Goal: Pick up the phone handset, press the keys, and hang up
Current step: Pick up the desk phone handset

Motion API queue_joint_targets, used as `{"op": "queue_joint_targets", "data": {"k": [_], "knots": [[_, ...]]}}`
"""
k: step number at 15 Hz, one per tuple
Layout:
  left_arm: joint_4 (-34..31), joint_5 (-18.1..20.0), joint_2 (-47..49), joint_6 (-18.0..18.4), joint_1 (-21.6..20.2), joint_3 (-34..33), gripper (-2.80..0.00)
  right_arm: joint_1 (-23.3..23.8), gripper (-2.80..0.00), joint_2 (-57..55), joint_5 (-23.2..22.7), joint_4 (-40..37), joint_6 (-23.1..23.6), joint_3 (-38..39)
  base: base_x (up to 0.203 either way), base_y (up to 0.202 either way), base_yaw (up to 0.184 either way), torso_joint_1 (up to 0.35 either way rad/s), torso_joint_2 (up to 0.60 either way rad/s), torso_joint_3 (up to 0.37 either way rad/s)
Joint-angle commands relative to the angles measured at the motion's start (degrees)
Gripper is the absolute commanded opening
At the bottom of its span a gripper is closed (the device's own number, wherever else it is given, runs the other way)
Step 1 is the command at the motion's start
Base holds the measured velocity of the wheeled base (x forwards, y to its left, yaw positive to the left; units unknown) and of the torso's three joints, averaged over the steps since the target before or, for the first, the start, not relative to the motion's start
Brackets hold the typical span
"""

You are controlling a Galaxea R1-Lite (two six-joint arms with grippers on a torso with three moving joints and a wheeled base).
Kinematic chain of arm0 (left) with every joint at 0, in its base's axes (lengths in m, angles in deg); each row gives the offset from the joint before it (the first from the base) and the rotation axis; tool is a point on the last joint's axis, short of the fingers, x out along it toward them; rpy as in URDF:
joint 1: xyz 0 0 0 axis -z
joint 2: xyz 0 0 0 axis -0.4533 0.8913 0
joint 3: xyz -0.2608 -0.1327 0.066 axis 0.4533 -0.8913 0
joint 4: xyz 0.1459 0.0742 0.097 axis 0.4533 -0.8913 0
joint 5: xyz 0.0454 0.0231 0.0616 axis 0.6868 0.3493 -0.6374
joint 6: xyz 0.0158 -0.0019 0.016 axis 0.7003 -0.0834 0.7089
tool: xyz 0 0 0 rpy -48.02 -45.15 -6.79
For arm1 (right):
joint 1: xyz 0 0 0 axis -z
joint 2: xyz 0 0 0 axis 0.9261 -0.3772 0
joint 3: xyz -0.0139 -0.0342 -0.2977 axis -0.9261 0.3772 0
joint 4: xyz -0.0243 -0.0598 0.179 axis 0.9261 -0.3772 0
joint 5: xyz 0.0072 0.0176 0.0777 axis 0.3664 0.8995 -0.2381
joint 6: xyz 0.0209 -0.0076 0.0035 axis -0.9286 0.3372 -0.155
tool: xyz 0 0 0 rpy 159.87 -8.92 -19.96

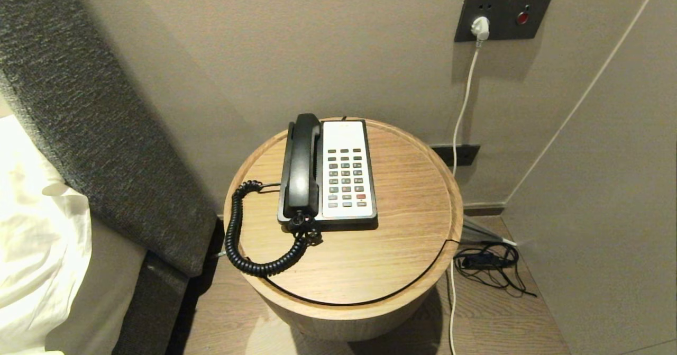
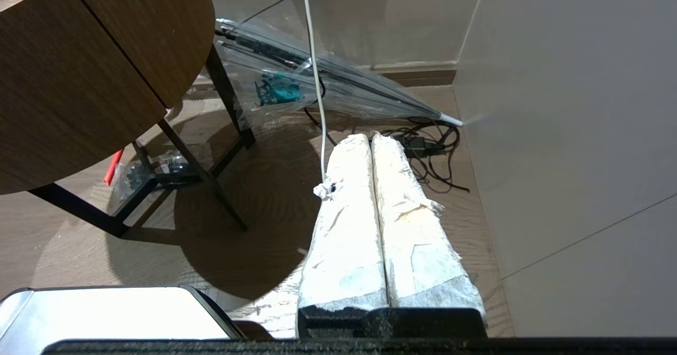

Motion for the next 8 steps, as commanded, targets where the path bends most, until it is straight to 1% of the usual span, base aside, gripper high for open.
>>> {"op": "queue_joint_targets", "data": {"k": [1, 3, 4, 5, 6, 7, 8], "knots": [[0.0, 0.0, 0.0, 0.0, 0.0, 0.0, -2.8, 0.0, -2.8, -0.1, 0.0, 0.1, 0.0, 0.0, 0.0, 0.0, 0.0, 0.0, 0.0, 0.0], [0.4, 0.0, 0.0, 0.2, 0.0, 0.1, -2.8, 0.0, -2.8, -0.1, 0.0, 0.0, 0.0, 0.0, 0.0, 0.0, 0.0, 0.0, 0.0, 0.0], [1.1, 0.6, 0.0, 0.8, 0.0, 1.8, -2.8, 0.0, -2.8, -0.1, 0.0, 0.1, 0.0, 0.0, 0.0, 0.0, 0.0, 0.0, 0.0, 0.0], [0.9, 1.7, 0.5, 0.9, 0.0, 5.5, -2.8, 0.0, -2.8, -0.1, 0.0, 0.1, 0.1, 0.0, 0.0, 0.0, 0.0, 0.0, 0.0, 0.0], [-1.0, 4.4, 2.1, 1.0, 0.0, 11.8, -2.8, 0.0, -2.8, -0.1, 0.0, 0.1, 0.1, 0.0, 0.0, 0.0, 0.0, 0.0, 0.0, 0.0], [-4.0, 8.0, 5.3, 0.7, 0.0, 20.5, -2.8, 0.0, -2.8, -0.1, 0.0, 0.1, 0.1, 0.0, 0.0, 0.0, 0.0, 0.0, 0.0, 0.0], [-7.5, 11.6, 10.1, -0.2, 0.0, 30.5, -2.8, 0.0, -2.8, -0.1, 0.0, 0.1, 0.0, 0.0, 0.0, 0.0, 0.0, 0.0, 0.0, 0.0]]}}
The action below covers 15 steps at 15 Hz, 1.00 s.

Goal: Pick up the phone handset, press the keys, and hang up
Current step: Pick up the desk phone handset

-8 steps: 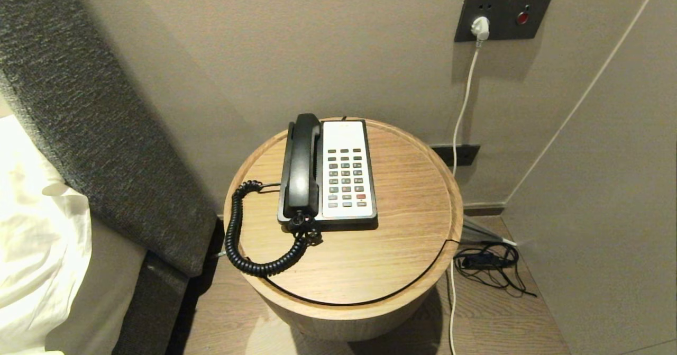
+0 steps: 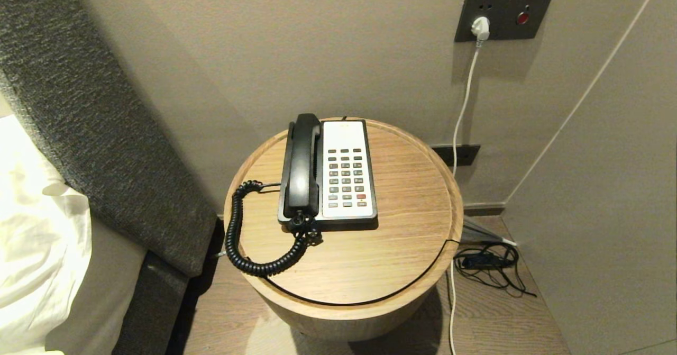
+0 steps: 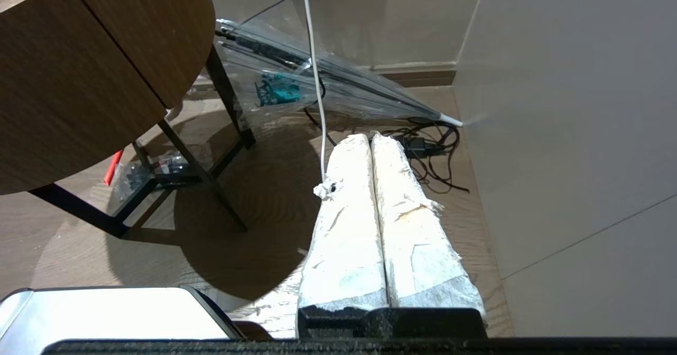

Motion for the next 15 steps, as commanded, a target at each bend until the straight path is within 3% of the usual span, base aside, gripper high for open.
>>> {"op": "queue_joint_targets", "data": {"k": [1, 5, 9, 10, 12, 15], "knots": [[-6.1, 5.2, 12.0, -1.6, -0.1, 16.5, -2.8, 0.0, -2.8, -0.1, 0.0, 0.0, 0.0, 0.0, 0.0, 0.0, 0.0, 0.0, 0.0, 0.0], [-18.7, 15.3, 48.7, -7.6, 2.0, 45.2, -2.8, 0.0, -2.8, -0.1, 0.0, -0.2, 0.2, 0.0, 0.0, 0.0, 0.0, 0.0, 0.0, 0.0], [-24.8, 15.2, 77.1, -11.3, 12.8, 64.1, -2.8, 0.0, -2.8, -0.1, 0.0, -0.1, 0.3, 0.0, 0.0, 0.0, 0.0, 0.0, 0.0, 0.0], [-26.0, 14.3, 82.4, -11.9, 16.0, 68.9, 0.0, 0.0, -2.8, -0.1, 0.0, -0.1, 0.3, 0.0, 0.0, 0.0, 0.0, 0.0, 0.0, 0.0], [-27.5, 8.6, 89.3, -12.7, 24.6, 75.3, 0.0, 0.0, -2.8, -0.1, 0.1, -0.1, 0.2, 0.0, 0.0, 0.0, 0.0, 0.0, 0.0, 0.0], [-28.8, -3.4, 95.4, -12.9, 32.2, 79.9, 0.0, 0.0, -2.8, -0.1, 0.0, -0.1, 0.2, 0.0, 0.0, 0.0, 0.0, 0.0, 0.0, 0.0]]}}
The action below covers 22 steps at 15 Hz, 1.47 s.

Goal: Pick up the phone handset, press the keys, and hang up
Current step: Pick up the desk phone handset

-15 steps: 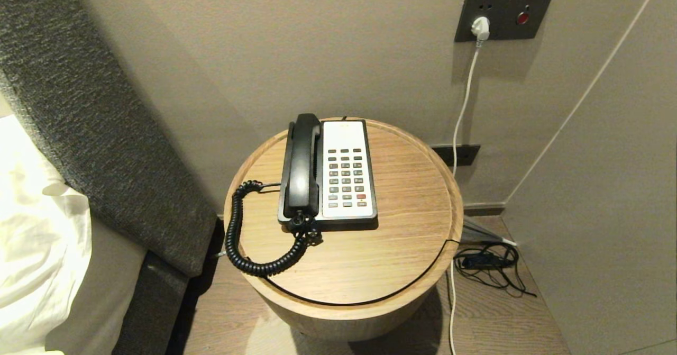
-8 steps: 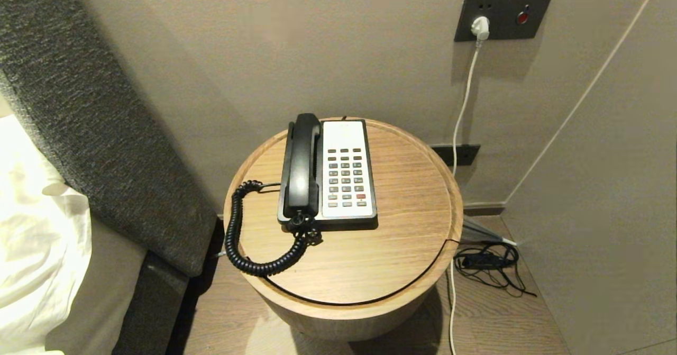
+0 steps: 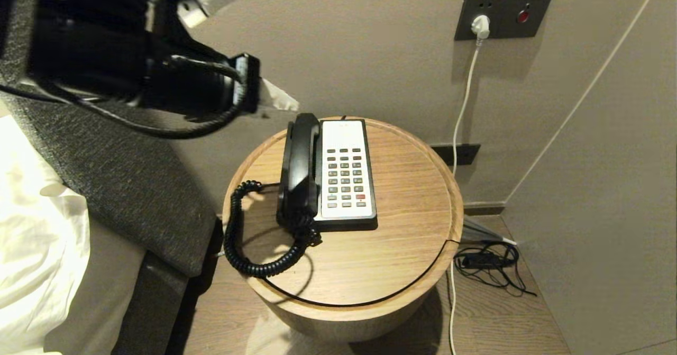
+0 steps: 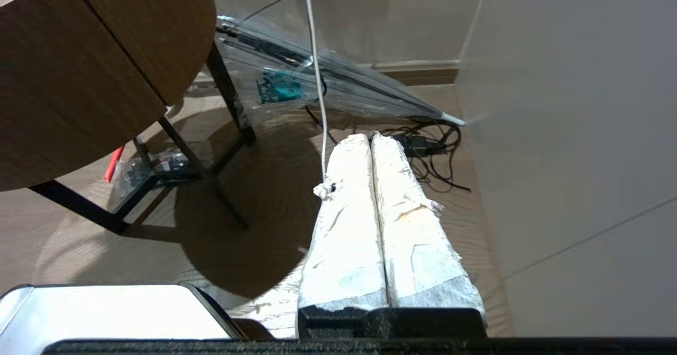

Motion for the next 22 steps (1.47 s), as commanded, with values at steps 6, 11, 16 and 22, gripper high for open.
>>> {"op": "queue_joint_targets", "data": {"k": [6, 11, 16, 22], "knots": [[-7.9, -25.4, 9.6, 7.3, 5.6, 6.4, 0.0, 0.0, -2.8, -0.1, 0.0, 0.0, 0.0, 0.0, 0.0, 0.0, 0.0, 0.0, 0.0, 0.0], [-8.3, -30.6, 12.5, 7.3, 7.7, 8.1, 0.0, 0.0, -2.8, -0.1, 0.0, 0.0, -0.2, 0.0, 0.0, 0.0, 0.0, 0.0, 0.0, 0.0], [-7.6, -34.0, 13.9, 4.4, 9.0, 8.4, 0.0, 0.0, -2.8, -0.1, 0.0, 0.0, 0.2, 0.0, 0.0, 0.0, 0.0, 0.0, 0.0, 0.0], [-8.0, -38.7, 13.4, -2.5, 10.7, 8.4, 0.0, 0.0, -2.8, -0.1, 0.0, 0.0, 0.2, 0.0, 0.0, 0.0, 0.0, 0.0, 0.0, 0.0]]}}
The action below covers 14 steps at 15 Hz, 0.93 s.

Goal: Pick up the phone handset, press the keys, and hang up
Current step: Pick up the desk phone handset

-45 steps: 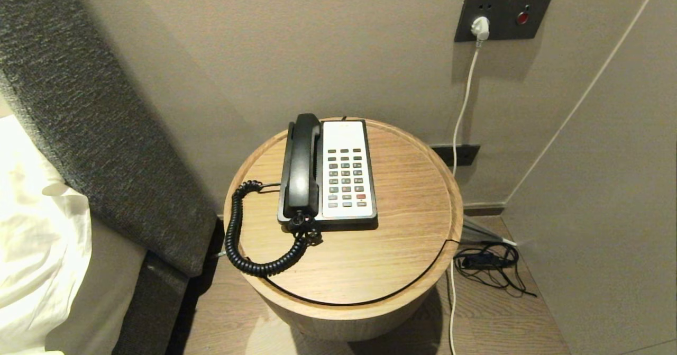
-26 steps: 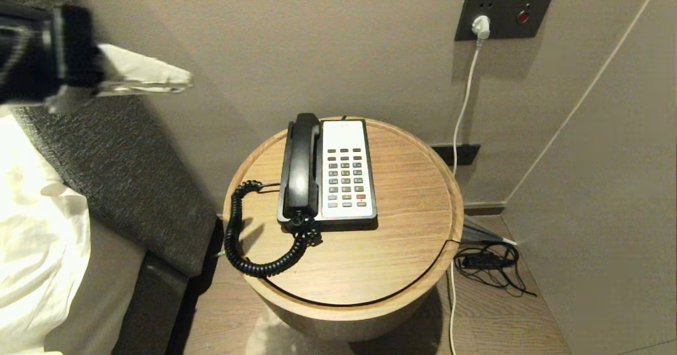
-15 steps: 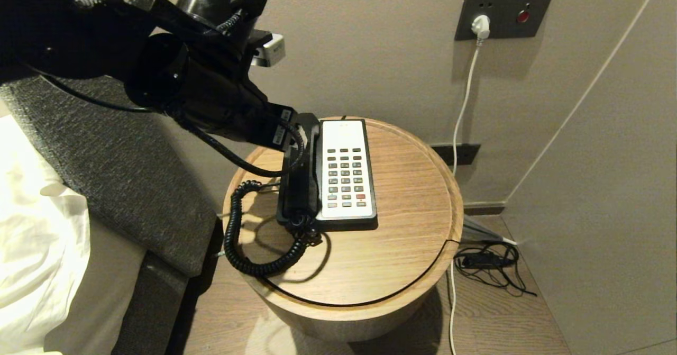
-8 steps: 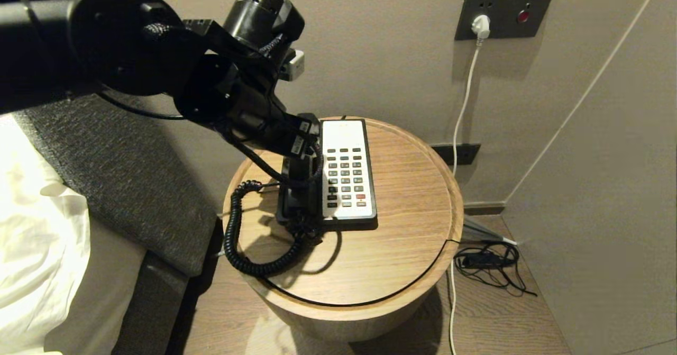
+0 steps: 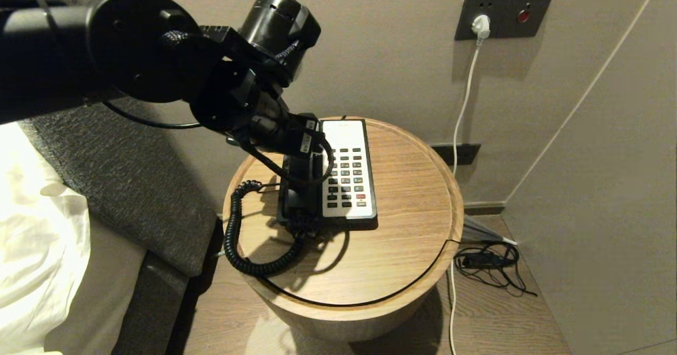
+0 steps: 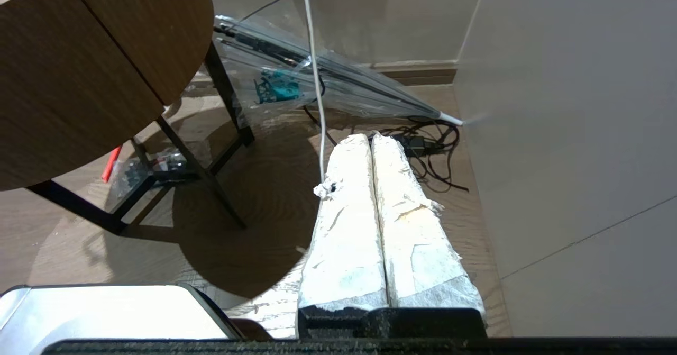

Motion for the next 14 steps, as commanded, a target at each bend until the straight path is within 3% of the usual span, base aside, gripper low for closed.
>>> {"op": "queue_joint_targets", "data": {"k": [1, 6, 14], "knots": [[-0.2, -1.4, -0.4, -2.4, 0.8, 0.1, 0.0, 0.0, -2.8, -0.1, 0.0, 0.0, 0.0, 0.0, 0.0, 0.0, 0.0, 0.0, 0.0, 0.0], [-3.2, -2.8, 0.3, -9.5, 3.8, 0.0, 0.0, 0.0, -2.8, -0.1, 0.0, 0.0, 0.0, 0.0, 0.0, 0.0, 0.0, 0.0, 0.0, 0.0], [-1.9, -3.6, 3.3, -13.3, 2.5, 0.1, 0.0, 0.0, -2.8, -0.1, 0.0, 0.0, 0.1, 0.0, 0.0, 0.0, 0.0, 0.0, 0.0, 0.0]]}}
